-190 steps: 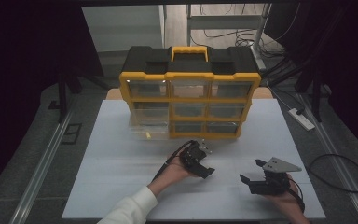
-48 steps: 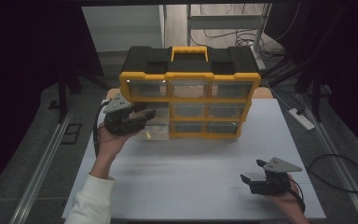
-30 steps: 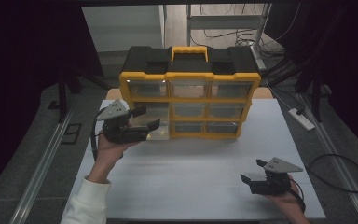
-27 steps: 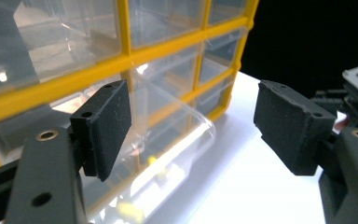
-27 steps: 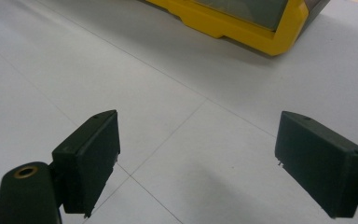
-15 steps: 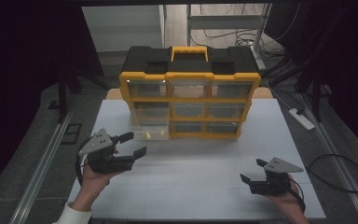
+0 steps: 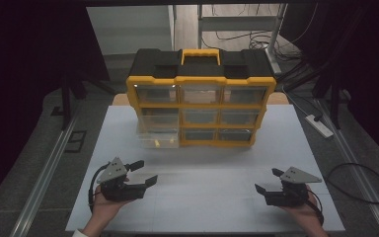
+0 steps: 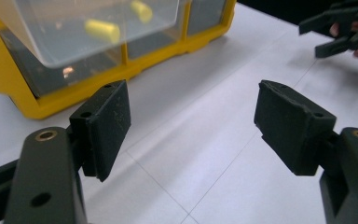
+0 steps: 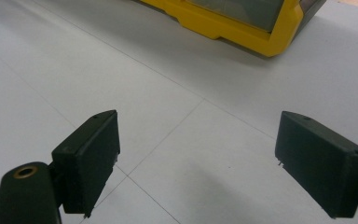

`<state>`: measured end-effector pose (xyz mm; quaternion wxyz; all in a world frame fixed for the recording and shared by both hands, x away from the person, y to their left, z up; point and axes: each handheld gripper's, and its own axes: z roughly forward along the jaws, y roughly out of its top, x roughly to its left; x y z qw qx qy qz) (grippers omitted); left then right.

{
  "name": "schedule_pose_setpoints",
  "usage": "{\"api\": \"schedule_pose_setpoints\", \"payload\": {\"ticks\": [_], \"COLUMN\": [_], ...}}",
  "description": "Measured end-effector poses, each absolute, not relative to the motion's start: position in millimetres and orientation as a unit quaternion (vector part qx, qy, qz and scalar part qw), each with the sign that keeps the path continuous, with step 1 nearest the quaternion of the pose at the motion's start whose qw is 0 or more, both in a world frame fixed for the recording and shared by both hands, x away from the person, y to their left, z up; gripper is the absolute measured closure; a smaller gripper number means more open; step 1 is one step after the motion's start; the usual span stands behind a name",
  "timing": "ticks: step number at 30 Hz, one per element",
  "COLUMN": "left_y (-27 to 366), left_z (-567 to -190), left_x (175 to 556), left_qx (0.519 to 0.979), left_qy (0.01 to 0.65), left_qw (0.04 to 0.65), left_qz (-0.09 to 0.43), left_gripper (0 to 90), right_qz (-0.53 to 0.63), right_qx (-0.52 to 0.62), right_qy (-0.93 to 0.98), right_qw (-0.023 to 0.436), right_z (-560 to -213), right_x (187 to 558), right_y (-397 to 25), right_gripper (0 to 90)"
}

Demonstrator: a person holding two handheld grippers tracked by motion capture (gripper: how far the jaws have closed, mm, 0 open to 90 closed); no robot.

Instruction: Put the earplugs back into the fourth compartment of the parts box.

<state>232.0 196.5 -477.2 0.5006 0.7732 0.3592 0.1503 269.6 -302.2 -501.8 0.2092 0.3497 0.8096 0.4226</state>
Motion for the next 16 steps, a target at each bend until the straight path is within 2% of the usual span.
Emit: {"api": "schedule_pose_setpoints", "payload": {"ticks": [6, 16], "left_y": [197, 197], "left_z": [-495, -500], "left_x": [236, 238], "left_qx": [0.786, 0.793], "left_qy": [0.365, 0.361], "left_qw": [0.477, 0.467], "left_qz": [0.145, 0.15], "left_gripper": [26.3, 26.3], "right_qz": [0.421, 0.422], "right_qx": [0.354, 0.354], "right_qy": [0.808, 0.807], "right_qw": [0.211, 0.212], "right_z": [-502, -503], "right_x": [270, 270], "right_y": [-304, -303], "right_gripper": [14.5, 14.4]}}
